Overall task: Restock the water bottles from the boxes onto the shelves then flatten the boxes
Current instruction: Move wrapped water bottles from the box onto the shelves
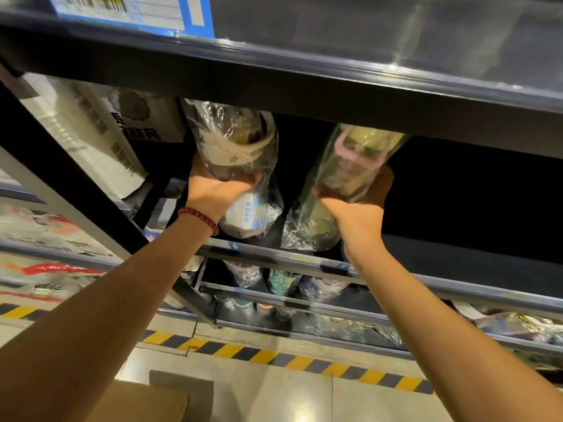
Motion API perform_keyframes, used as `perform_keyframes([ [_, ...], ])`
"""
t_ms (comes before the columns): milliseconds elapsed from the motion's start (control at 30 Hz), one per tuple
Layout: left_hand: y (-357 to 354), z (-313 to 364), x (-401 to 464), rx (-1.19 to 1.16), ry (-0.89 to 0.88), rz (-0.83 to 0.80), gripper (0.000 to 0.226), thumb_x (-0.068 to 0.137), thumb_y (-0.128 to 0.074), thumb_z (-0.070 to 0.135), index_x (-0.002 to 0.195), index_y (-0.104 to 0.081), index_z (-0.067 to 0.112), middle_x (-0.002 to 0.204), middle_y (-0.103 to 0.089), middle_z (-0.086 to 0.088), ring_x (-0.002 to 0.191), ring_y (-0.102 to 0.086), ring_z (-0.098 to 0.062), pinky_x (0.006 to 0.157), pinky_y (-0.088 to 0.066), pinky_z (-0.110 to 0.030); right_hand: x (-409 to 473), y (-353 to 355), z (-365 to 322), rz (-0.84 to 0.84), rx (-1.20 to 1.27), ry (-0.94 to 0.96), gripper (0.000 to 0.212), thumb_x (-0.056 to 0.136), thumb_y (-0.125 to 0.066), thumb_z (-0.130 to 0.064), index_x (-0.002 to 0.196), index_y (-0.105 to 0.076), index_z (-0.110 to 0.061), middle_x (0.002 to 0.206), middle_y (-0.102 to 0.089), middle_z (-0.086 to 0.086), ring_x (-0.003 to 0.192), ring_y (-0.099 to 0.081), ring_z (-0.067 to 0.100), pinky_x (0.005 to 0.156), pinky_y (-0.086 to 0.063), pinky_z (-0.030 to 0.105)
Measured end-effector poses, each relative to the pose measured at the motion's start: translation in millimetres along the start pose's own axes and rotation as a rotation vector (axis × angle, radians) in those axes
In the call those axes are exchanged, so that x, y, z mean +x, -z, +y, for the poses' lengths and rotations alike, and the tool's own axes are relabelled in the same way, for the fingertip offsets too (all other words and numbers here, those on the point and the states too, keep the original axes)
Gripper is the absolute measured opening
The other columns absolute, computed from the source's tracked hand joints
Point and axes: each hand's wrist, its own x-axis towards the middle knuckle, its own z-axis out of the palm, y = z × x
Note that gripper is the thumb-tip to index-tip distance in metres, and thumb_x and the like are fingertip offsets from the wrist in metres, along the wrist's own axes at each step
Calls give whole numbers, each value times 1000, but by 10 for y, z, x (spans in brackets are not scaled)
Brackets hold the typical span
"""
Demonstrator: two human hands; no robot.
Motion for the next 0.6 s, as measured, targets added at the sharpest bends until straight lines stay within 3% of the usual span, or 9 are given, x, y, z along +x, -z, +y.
perform_keyframes([
  [33, 17, -14, -30, 2, -63, -16, 53, 78, -71, -1, 124, -47, -5, 120, -59, -15, 103, -60, -26, 75, -50, -15, -36, -9, 2, 3, -74, 76, 27, 69, -83, -21, 77, -61, -6, 71, -62, 3, 66, -59, 13, 69, -49, 31],
  [100, 87, -52, -79, -33, -181, -83, 53, 73, -73, -8, 121, -51, -3, 108, -63, -6, 91, -64, -11, 74, -51, -10, -149, -35, 5, -12, -178, 258, 32, 68, -84, -19, 70, -52, -16, 62, -56, 4, 53, -52, 13, 62, -48, 34],
  [167, 154, -150, -46, -61, -241, -104, 60, 59, -82, 3, 113, -55, 3, 103, -66, -2, 89, -67, -4, 82, -53, -17, -185, -35, 50, -30, -194, 365, 39, 67, -85, -17, 78, -48, -22, 72, -56, -1, 59, -54, 4, 66, -50, 24],
  [233, 205, -200, -52, -30, -234, -117, 67, 52, -83, 17, 112, -57, 4, 105, -68, -7, 93, -68, -10, 84, -54, -23, -169, -36, 76, -41, -234, 366, 36, 67, -85, -24, 71, -50, -17, 61, -47, 1, 51, -46, 3, 57, -44, 27],
  [333, 238, -262, -80, 4, -214, -190, 56, 51, -81, 15, 102, -59, 11, 95, -68, -5, 82, -68, -6, 75, -55, -20, -137, -25, 101, -76, -255, 354, 34, 67, -84, -30, 80, -53, -24, 78, -63, 8, 73, -62, 20, 70, -53, 32],
  [400, 255, -302, -112, 43, -239, -246, 62, 48, -85, 12, 105, -60, 8, 96, -68, -5, 83, -68, -6, 75, -55, -20, -125, 5, 120, -109, -269, 326, 36, 68, -83, -31, 91, -62, -13, 90, -68, 16, 86, -65, 29, 80, -55, 40],
  [433, 262, -335, -113, 68, -252, -259, 71, 48, -88, 11, 111, -58, 1, 100, -68, -9, 85, -69, -8, 76, -55, -20, -111, 25, 144, -131, -289, 301, 42, 68, -83, -32, 94, -64, -5, 92, -68, 18, 87, -65, 30, 80, -55, 43],
  [500, 271, -373, -118, 106, -259, -262, 73, 54, -88, 1, 117, -52, -11, 103, -67, -17, 84, -68, -6, 75, -54, -18, -84, 69, 192, -181, -321, 281, 39, 68, -83, -30, 96, -63, -10, 93, -69, 9, 87, -66, 20, 82, -55, 37],
  [600, 285, -408, -131, 115, -275, -262, 65, 62, -80, -9, 119, -49, -12, 97, -66, -8, 80, -67, 0, 76, -55, -17, -44, 133, 255, -240, -363, 275, 41, 70, -82, -26, 103, -61, -17, 99, -67, 2, 92, -64, 13, 84, -53, 28],
])
